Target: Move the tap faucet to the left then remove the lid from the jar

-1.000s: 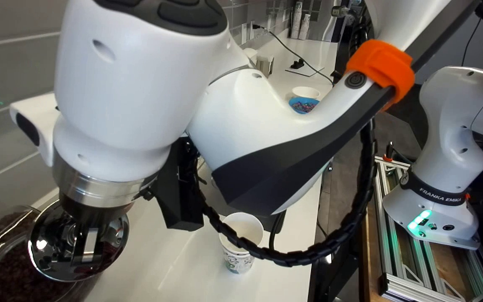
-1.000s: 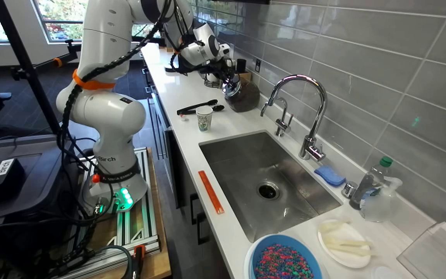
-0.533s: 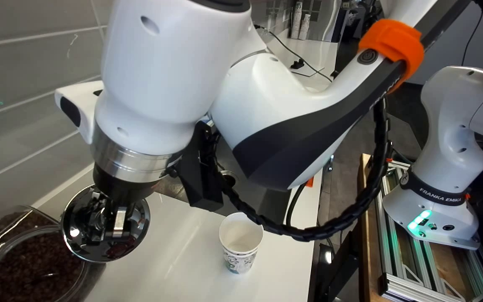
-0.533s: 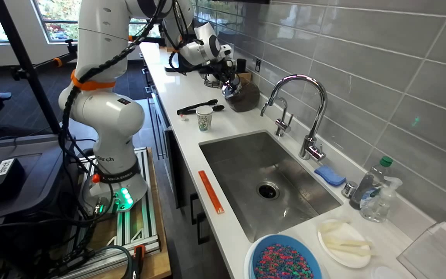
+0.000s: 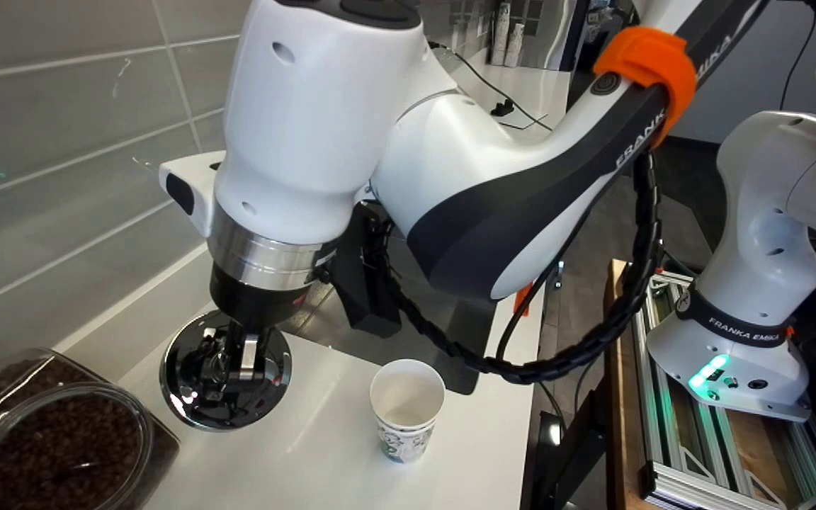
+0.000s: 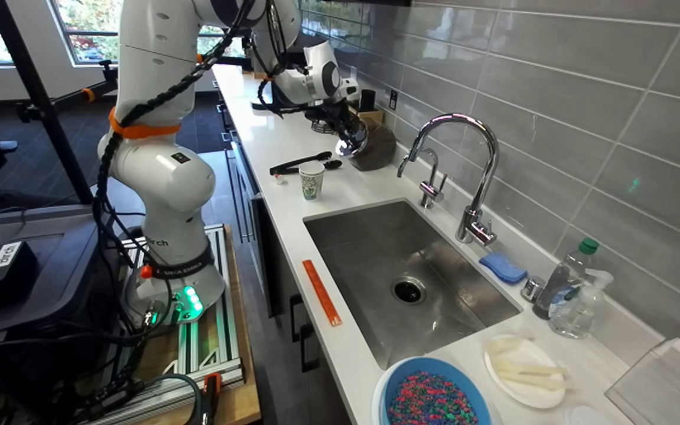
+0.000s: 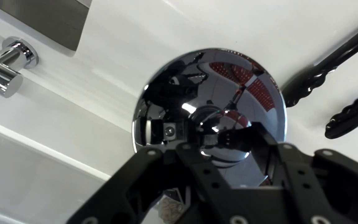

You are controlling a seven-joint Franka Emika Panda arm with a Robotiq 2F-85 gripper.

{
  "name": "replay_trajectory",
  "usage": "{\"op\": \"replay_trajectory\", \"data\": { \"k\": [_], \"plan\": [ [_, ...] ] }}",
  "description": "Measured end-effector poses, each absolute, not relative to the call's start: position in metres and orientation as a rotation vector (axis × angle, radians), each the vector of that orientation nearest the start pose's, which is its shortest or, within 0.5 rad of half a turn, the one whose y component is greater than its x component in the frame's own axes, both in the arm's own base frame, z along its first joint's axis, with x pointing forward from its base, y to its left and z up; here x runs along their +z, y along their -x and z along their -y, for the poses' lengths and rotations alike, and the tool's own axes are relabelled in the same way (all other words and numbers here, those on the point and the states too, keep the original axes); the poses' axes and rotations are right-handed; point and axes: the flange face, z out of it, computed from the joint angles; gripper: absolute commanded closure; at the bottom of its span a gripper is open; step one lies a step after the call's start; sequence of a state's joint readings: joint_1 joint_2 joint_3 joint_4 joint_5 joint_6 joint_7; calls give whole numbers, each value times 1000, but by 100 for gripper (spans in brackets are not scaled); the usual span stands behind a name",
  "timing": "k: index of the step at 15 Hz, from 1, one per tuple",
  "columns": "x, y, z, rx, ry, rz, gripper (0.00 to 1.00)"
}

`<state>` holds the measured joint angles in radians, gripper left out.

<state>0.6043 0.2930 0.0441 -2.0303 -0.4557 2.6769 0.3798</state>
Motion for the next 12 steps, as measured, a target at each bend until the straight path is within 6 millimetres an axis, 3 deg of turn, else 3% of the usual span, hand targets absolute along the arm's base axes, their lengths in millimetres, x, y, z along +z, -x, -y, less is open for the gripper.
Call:
{"op": "replay_trajectory", "data": {
  "k": [12],
  "plan": [
    [303,-511,-357,-344,2859,1107,79]
  ]
}}
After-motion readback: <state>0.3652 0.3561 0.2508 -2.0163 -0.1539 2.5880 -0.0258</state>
